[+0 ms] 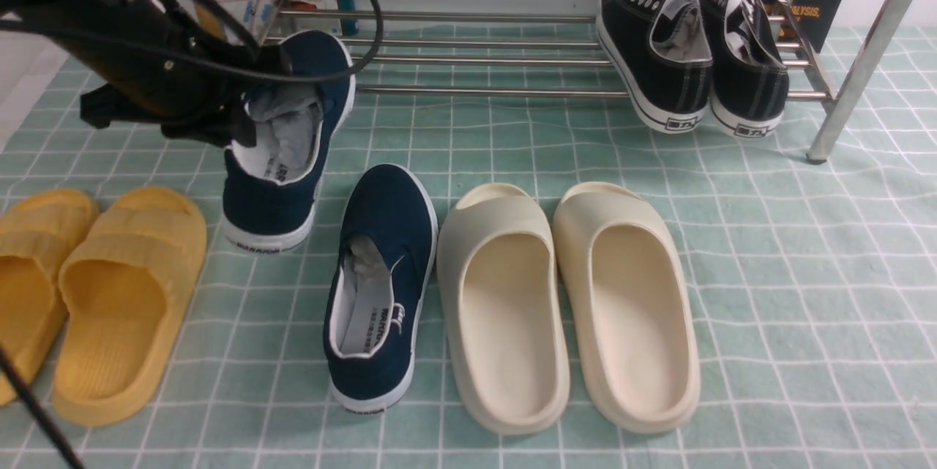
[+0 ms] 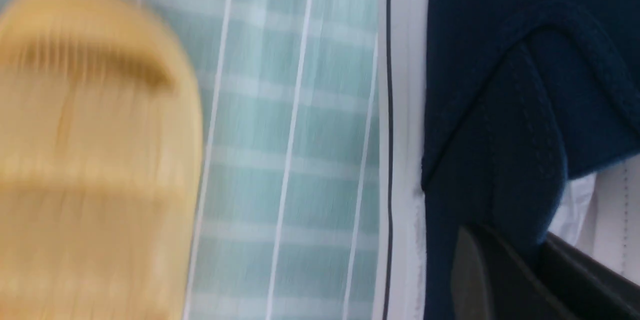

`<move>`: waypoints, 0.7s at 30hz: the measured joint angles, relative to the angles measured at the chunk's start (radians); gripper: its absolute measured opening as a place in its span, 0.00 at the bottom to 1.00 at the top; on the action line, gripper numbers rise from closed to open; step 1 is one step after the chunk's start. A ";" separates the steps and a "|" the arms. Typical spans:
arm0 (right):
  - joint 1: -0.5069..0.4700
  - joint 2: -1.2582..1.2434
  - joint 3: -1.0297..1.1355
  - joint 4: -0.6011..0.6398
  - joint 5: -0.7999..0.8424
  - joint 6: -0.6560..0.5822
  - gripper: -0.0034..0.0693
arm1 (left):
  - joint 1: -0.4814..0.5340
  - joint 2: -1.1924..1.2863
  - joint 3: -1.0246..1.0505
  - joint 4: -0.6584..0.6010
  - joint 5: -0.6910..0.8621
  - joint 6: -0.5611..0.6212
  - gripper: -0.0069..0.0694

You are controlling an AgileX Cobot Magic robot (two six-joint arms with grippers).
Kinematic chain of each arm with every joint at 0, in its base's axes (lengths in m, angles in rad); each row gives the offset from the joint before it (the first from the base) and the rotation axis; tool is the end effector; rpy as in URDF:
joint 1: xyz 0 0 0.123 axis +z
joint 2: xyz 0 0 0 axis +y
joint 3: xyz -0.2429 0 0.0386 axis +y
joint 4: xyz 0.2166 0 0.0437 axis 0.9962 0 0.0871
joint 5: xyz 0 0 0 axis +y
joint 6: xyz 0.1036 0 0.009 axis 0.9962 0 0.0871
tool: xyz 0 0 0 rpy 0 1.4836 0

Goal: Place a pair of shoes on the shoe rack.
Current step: Use the left arm to put a shoe into the shoe rack

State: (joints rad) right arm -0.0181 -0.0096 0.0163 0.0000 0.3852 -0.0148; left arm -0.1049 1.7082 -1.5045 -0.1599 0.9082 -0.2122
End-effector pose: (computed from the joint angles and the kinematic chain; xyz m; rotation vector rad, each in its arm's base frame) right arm 0.0728 -0.0013 0.1703 0.0031 1.8756 -0.0226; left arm 0.3433 -0.0493 0.2694 -0.2222 2.6002 -0.3136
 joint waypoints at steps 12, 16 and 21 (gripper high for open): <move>0.000 0.000 0.000 0.000 0.000 0.000 0.39 | 0.000 0.493 -0.667 -0.015 0.075 -0.042 0.12; 0.000 0.000 0.000 0.000 0.000 0.000 0.39 | -0.011 0.612 -0.843 -0.032 0.099 -0.072 0.12; 0.000 0.000 0.000 0.000 0.000 0.000 0.39 | -0.003 0.667 -0.881 -0.016 0.036 -0.060 0.12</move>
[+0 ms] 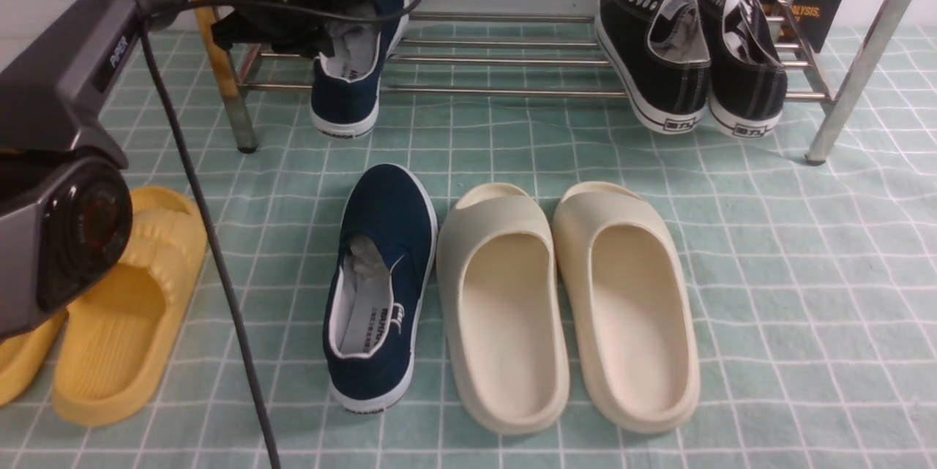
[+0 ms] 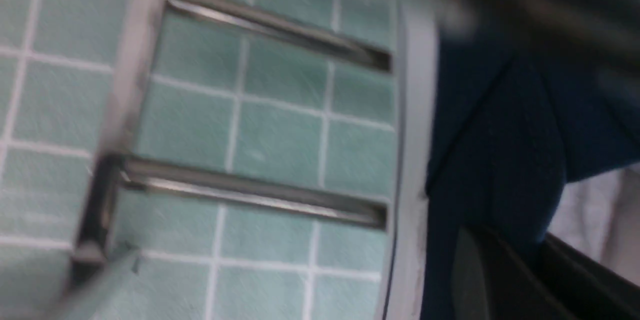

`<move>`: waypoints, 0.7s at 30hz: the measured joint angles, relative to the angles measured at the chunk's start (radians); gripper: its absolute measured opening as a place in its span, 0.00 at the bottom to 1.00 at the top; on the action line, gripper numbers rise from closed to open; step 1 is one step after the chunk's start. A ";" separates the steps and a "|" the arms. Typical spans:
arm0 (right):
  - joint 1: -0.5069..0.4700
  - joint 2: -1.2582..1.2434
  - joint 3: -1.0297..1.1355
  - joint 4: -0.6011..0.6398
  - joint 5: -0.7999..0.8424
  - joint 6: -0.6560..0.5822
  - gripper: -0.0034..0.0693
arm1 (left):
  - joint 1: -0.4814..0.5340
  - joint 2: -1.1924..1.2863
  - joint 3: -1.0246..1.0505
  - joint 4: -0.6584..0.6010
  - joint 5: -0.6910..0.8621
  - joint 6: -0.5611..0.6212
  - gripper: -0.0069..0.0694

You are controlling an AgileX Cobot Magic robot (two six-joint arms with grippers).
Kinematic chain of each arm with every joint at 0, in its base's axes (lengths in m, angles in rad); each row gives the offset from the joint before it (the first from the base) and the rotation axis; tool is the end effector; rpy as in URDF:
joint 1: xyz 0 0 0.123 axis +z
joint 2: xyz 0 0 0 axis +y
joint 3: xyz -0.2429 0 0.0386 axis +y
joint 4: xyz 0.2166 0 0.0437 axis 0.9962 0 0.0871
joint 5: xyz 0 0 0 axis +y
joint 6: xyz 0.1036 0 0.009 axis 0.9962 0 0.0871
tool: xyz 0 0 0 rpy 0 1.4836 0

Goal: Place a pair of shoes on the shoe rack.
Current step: Use the left arm to put a shoe into the shoe rack

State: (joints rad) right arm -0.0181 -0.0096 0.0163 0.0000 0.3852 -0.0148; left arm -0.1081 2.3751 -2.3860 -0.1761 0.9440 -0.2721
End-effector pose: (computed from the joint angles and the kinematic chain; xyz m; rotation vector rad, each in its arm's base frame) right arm 0.0728 -0.0013 0.1703 0.0031 1.8756 -0.0226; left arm 0.4822 -0.0672 0.2331 -0.2593 2.4221 -0.3924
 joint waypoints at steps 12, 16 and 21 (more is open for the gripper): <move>0.000 0.000 0.000 0.000 0.000 0.000 0.39 | 0.003 0.000 -0.006 -0.011 -0.010 0.012 0.12; 0.000 0.000 0.000 0.000 0.000 0.000 0.39 | 0.003 0.009 -0.007 -0.008 -0.028 -0.014 0.18; 0.000 0.000 0.000 0.000 0.000 0.000 0.39 | 0.003 0.007 -0.008 -0.007 -0.060 -0.033 0.45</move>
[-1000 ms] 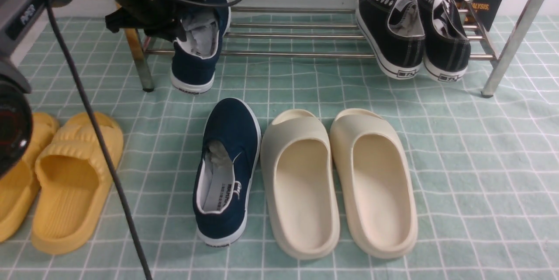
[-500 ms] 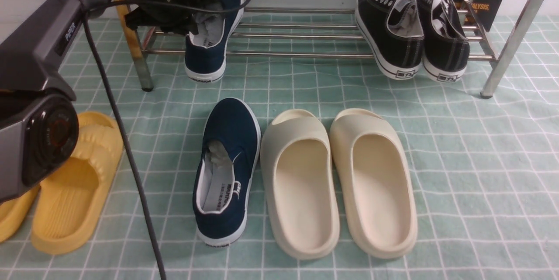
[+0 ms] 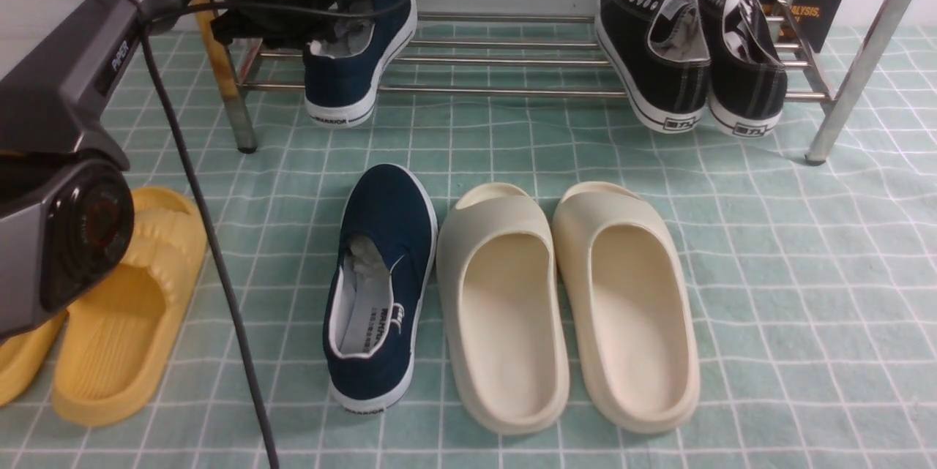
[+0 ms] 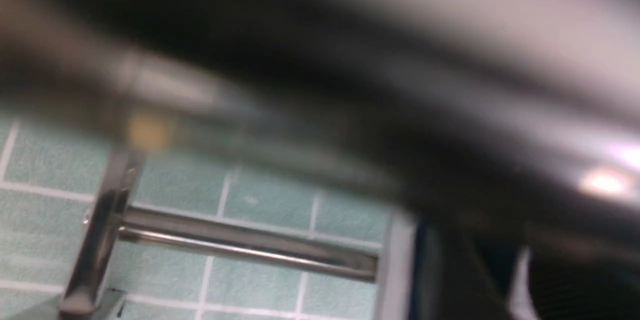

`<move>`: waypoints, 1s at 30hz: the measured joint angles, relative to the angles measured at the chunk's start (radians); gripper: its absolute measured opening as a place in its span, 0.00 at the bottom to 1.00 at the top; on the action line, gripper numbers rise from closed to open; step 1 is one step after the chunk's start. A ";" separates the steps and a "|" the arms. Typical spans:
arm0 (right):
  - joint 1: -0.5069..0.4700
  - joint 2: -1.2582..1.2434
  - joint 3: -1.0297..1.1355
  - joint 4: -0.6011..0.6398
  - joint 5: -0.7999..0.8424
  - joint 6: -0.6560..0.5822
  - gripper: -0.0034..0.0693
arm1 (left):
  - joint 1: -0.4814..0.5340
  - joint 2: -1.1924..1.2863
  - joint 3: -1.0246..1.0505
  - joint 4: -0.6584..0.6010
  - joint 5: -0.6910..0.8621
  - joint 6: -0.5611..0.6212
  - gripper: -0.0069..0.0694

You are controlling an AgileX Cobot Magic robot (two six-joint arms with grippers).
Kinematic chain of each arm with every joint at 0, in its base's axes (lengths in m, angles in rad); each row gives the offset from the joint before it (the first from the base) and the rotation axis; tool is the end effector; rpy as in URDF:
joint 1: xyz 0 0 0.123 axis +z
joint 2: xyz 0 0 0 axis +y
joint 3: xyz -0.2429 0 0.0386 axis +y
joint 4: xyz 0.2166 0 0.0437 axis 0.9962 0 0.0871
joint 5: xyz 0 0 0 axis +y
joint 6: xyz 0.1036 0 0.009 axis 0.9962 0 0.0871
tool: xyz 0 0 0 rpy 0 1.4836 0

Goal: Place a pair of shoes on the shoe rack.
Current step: Use the left arm to put a shoe into the shoe rack, then use the left arm to grab the shoe closest to it

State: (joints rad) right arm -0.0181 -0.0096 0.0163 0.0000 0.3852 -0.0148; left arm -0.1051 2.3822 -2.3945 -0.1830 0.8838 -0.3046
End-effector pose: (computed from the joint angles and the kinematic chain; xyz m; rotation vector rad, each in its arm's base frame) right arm 0.0728 -0.0013 0.1703 0.0031 1.8756 -0.0226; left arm 0.4880 -0.0662 0.2364 -0.3046 2.3573 -0.4217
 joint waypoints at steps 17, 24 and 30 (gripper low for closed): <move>0.000 0.000 0.000 0.000 0.000 0.000 0.39 | -0.002 -0.366 0.207 0.141 0.367 0.062 0.69; 0.000 0.000 0.000 0.000 0.000 0.000 0.39 | 0.000 -0.429 0.496 -0.037 0.354 0.115 0.65; 0.000 0.000 0.000 0.000 0.000 0.000 0.39 | -0.019 -0.632 0.928 -0.128 0.272 0.197 0.65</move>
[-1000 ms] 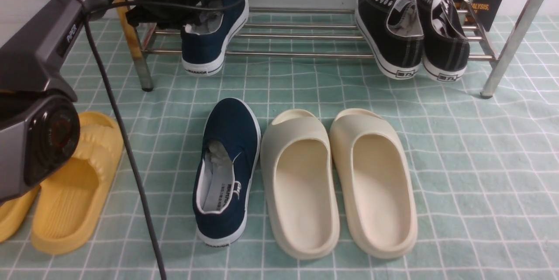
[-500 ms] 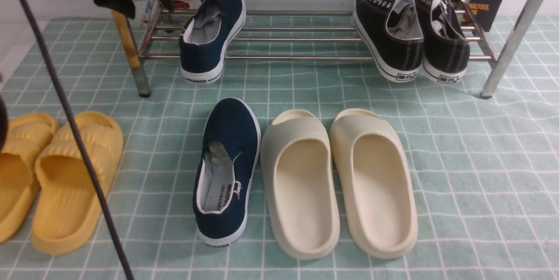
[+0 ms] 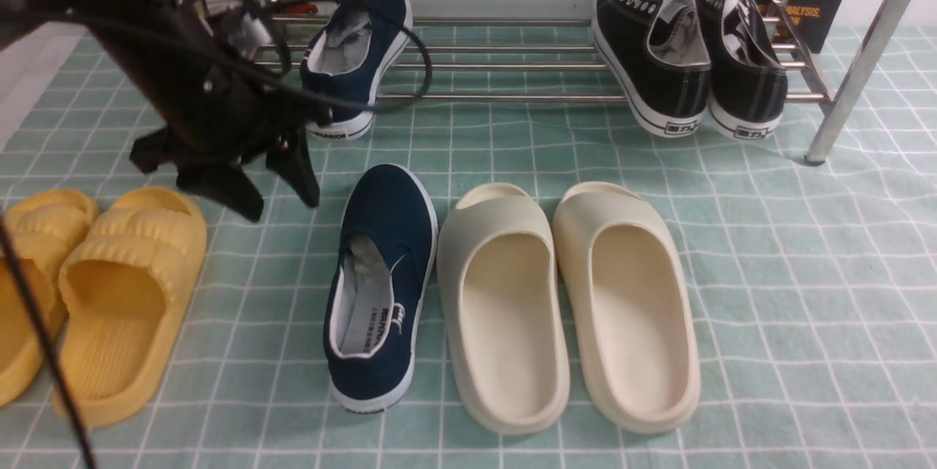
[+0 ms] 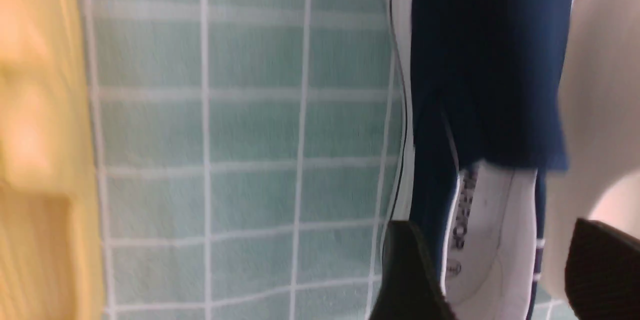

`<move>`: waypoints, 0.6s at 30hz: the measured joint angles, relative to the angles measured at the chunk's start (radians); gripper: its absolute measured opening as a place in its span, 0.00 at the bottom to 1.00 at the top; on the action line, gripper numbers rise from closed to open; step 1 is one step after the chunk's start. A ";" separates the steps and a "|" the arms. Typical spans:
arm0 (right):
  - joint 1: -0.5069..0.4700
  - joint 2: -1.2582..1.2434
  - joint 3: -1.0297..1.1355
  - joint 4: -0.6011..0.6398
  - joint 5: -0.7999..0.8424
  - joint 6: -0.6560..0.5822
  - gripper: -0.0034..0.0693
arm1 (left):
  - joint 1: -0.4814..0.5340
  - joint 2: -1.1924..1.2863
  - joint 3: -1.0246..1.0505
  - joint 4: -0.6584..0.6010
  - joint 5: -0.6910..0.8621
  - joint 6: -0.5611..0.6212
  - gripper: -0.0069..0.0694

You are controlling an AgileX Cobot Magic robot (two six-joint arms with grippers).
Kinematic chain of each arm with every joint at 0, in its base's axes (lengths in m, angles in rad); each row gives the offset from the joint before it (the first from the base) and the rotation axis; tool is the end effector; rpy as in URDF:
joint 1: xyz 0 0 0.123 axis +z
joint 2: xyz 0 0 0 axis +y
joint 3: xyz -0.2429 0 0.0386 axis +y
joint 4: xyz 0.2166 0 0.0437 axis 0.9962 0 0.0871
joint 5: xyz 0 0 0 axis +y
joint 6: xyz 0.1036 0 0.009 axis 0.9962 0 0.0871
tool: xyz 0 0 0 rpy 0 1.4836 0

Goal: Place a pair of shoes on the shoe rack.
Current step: Use the left arm to grab the shoe closest to it

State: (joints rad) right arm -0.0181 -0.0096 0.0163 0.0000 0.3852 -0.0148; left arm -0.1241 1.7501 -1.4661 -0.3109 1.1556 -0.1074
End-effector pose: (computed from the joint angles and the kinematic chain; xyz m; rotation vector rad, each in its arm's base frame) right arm 0.0728 -0.0013 0.1703 0.0031 1.8756 -0.0226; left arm 0.3187 -0.0691 0.2393 -0.1143 2.9213 -0.4730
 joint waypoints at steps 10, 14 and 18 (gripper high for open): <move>0.000 0.000 0.000 0.000 0.000 0.000 0.39 | -0.170 0.023 0.243 0.032 -0.303 -0.005 0.49; 0.000 0.000 0.000 0.000 0.000 0.000 0.39 | -0.198 0.049 0.244 0.177 -0.351 -0.183 0.25; 0.000 0.000 0.000 0.000 0.000 0.000 0.39 | -0.202 0.054 0.244 0.262 -0.358 -0.272 0.10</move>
State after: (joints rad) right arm -0.0181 -0.0096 0.0163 0.0000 0.3852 -0.0148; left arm -0.3262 1.8037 -1.2225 -0.0489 0.7981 -0.3793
